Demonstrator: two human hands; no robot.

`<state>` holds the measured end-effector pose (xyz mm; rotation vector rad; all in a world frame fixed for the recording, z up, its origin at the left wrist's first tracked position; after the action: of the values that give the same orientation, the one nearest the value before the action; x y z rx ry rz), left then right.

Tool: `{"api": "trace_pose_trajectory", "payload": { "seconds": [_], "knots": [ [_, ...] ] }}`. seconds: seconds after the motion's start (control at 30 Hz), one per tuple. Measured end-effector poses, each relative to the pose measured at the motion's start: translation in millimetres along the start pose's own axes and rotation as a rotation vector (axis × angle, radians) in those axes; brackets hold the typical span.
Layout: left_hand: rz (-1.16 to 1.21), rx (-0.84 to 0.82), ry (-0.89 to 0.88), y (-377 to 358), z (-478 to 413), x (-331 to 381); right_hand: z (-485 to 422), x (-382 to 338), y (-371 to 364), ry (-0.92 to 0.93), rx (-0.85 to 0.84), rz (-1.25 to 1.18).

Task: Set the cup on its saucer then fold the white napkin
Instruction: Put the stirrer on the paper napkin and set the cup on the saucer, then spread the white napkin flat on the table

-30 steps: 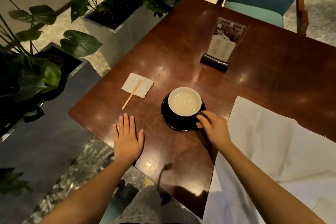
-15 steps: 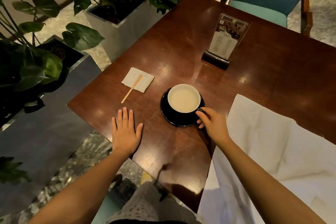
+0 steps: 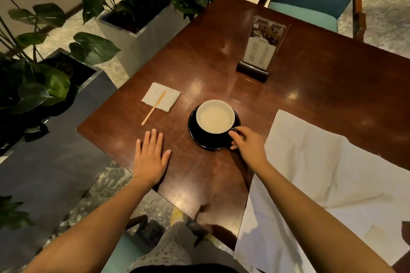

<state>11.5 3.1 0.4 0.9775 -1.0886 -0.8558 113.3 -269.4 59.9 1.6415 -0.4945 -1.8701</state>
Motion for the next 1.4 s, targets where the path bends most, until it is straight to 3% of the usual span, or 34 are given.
{"api": "trace_pose_trajectory", "payload": {
  "seconds": [0.1, 0.23, 0.37, 0.43, 0.57, 0.67, 0.77, 0.9, 1.07, 1.27, 1.4],
  "knots": [
    [-0.036, -0.072, -0.124, -10.1, 6.6, 14.7, 0.6, -2.9, 1.1, 0.014, -0.012, 0.023],
    [-0.039, -0.108, -0.105, -9.1, 7.6, 14.6, 5.2, -7.0, 12.2, 0.061, -0.042, 0.045],
    [-0.112, -0.171, -0.082, 0.1, 13.1, 30.6, 17.8, 11.8, 52.4, 0.165, 0.038, 0.278],
    [-0.158, -0.223, -0.122, 3.1, 22.4, 53.9, 30.2, 41.5, 81.0, 0.12, 0.103, 0.372],
    [-0.061, -0.12, -0.401, 13.2, 54.7, 130.8, 66.4, 116.2, 139.9, -0.125, 0.286, 0.596],
    [0.006, -0.162, -0.697, -2.4, 72.7, 211.5, 85.6, 162.7, 142.9, -0.199, 0.216, 0.716],
    [-0.013, -0.263, -0.805, -39.7, 68.0, 278.8, 91.4, 187.5, 121.8, -0.199, 0.08, 0.715],
    [-0.024, -0.416, -0.732, -92.9, 43.5, 316.8, 88.9, 176.3, 119.6, -0.175, 0.033, 0.674],
    [-0.084, -0.35, -0.791, -103.7, 15.6, 328.9, 81.5, 181.3, 135.8, -0.167, 0.032, 0.748],
    [-0.03, -0.371, -0.726, -85.6, -44.7, 347.8, 26.1, 191.6, 156.6, -0.165, 0.049, 0.691],
    [0.084, -0.215, -0.685, -67.4, -86.8, 397.2, -17.7, 182.0, 180.1, -0.136, 0.209, 0.62]
  ]
}}
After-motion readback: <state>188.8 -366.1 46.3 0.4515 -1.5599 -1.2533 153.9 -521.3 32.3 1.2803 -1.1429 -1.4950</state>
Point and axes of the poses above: each hand's wrist, its own z-axis away from the middle knuckle, its own y-axis out of the back of the hand, x = y × z, the point moved 7 cm from there along -z, towards the middle knuckle, and after that the axes turned 11 degrees about z, right-handed, at the moved point
